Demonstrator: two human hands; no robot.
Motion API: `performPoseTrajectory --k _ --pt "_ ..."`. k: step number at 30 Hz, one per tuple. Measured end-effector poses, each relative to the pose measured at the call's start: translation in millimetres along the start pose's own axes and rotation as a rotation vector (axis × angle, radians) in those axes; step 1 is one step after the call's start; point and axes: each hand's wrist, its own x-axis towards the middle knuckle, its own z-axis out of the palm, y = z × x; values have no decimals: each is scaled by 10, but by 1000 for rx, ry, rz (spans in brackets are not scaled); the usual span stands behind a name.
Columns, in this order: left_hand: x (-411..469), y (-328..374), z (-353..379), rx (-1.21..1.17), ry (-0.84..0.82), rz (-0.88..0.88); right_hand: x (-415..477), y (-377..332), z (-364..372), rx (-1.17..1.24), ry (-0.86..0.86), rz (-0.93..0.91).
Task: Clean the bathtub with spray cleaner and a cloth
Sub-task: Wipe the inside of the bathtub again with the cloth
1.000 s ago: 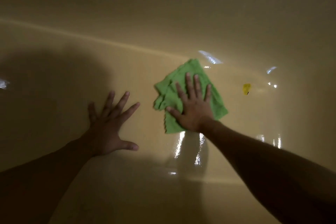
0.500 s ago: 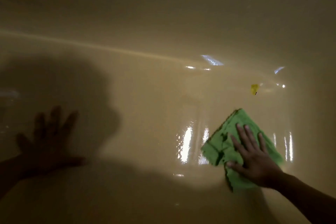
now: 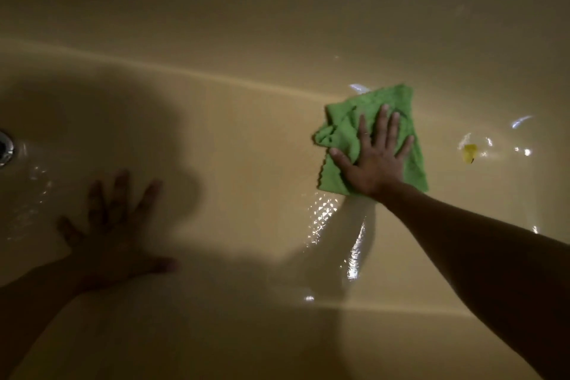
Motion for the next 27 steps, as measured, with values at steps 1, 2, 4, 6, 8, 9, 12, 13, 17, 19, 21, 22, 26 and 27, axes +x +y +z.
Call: performPoseTrajectory --k 1,2,4,6,8,9,12,13,17,19,21,22,26,27 --pt "-2 15 -23 10 -11 -5 -46 -112 32 -21 7 -67" --pt "-9 36 -47 13 -24 -11 -109 -214 68 -46 9 -139" --pt "-23 67 -78 6 -44 -23 -309 -373 139 -100 -5 -304" --pt "-33 81 -102 -1 -58 -23 -578 -439 193 -157 -34 -479" --pt "-39 89 -127 -17 -67 -15 -871 -395 225 -201 -103 -636" --pt "-35 84 -133 -21 -67 -12 -1009 -331 238 -221 -145 -697" --pt "-15 59 -138 -13 -70 -12 -1387 -36 263 -269 -244 -795" --pt "-8 59 -139 -12 -75 -14 -1500 93 272 -279 -257 -806" --pt "-9 72 -164 -22 -85 -4 -1781 626 272 -312 -258 -749" --pt "4 54 -161 -9 -79 5 -1782 815 251 -317 -265 -663" --pt "28 31 -159 -1 -71 14 -1699 931 232 -281 -275 -563" --pt "43 20 -162 6 -72 17 -1635 957 229 -250 -274 -500" --pt "107 5 -189 32 -75 15 -1185 840 207 -123 -183 -163" --pt "124 3 -202 27 -70 16 -1025 753 191 -95 -155 -77"
